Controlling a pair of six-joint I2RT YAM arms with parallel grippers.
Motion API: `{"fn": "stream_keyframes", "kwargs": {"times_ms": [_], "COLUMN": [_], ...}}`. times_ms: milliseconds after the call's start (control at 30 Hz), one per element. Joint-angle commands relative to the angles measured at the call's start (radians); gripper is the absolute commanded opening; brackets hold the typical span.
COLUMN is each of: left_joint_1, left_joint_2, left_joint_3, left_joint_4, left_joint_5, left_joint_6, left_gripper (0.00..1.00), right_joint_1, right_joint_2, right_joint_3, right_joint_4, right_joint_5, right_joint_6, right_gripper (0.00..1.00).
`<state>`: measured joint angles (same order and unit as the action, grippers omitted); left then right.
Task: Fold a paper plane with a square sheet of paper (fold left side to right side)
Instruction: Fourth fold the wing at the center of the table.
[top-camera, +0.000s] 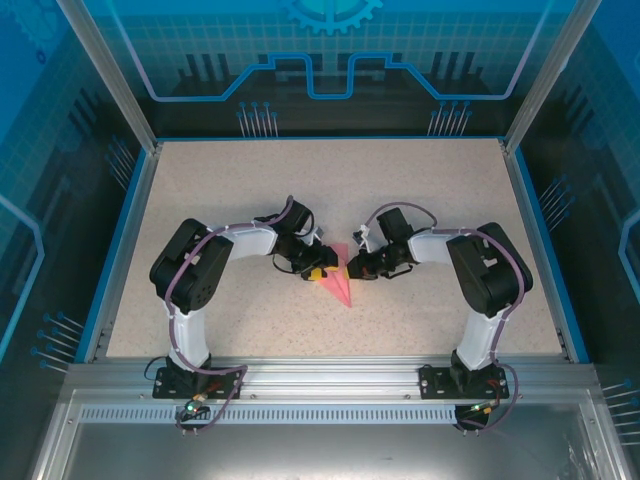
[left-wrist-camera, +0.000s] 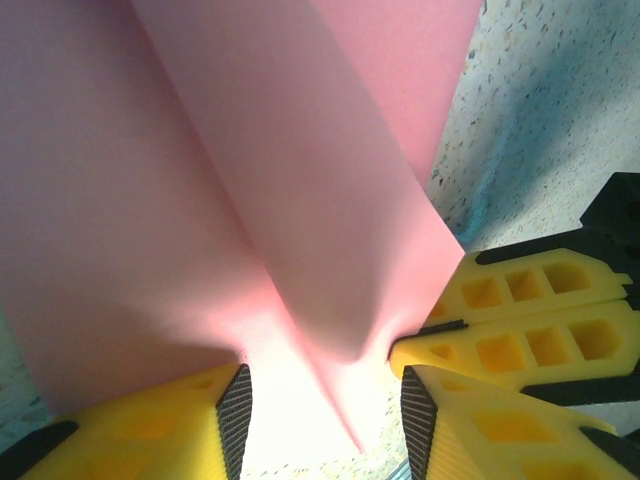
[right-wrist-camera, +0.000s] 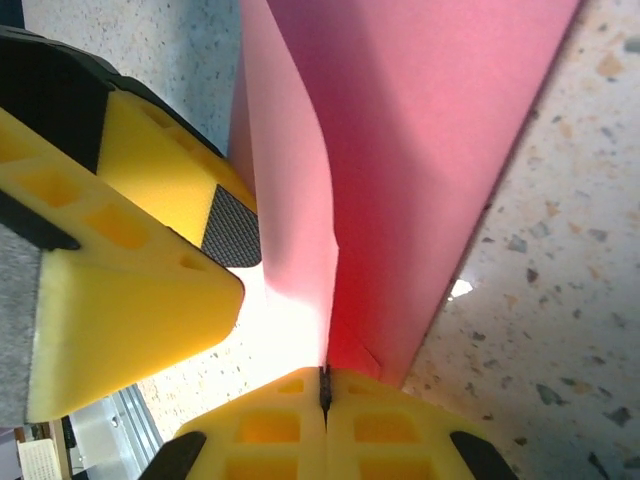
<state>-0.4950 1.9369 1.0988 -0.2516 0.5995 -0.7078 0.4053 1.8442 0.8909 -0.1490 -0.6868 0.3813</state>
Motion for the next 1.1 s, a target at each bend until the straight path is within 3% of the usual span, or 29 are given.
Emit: {"fn": "stream_keyframes", "kwargs": {"times_ms": [0, 633, 833, 1067], "left_joint_1": [-0.005, -0.005, -0.006, -0.014], "left_joint_2": [0.027, -0.016, -0.135, -0.073], "left_joint_3": [-0.005, 0.014, 0.040, 0.098], "left_joint_4": [-0.041, -0.071, -0.107, -0.053], "left_joint_5": [-0.037, -0.050, -0.122, -0.002], "left_joint_6": [0.004, 0.023, 0.045, 0.032], "left_gripper": [0.47, 0.47, 0.36, 0.22], "right_joint_1": [0.003, 0.026, 0.028, 0.031], "right_joint_2": [0.022, 0.068, 0.075, 0.076], "right_joint_3": [0.025, 0.050, 0.052, 0.050], "right_joint_4": [-0.037, -0.115, -0.132, -0.140], "right_joint_5": [0.016, 0.089, 0.104, 0.109], "right_joint_6": [-0.025, -0.059, -0.067, -0.076], "right_gripper": [0.03, 0.03, 0.02, 0.02]}}
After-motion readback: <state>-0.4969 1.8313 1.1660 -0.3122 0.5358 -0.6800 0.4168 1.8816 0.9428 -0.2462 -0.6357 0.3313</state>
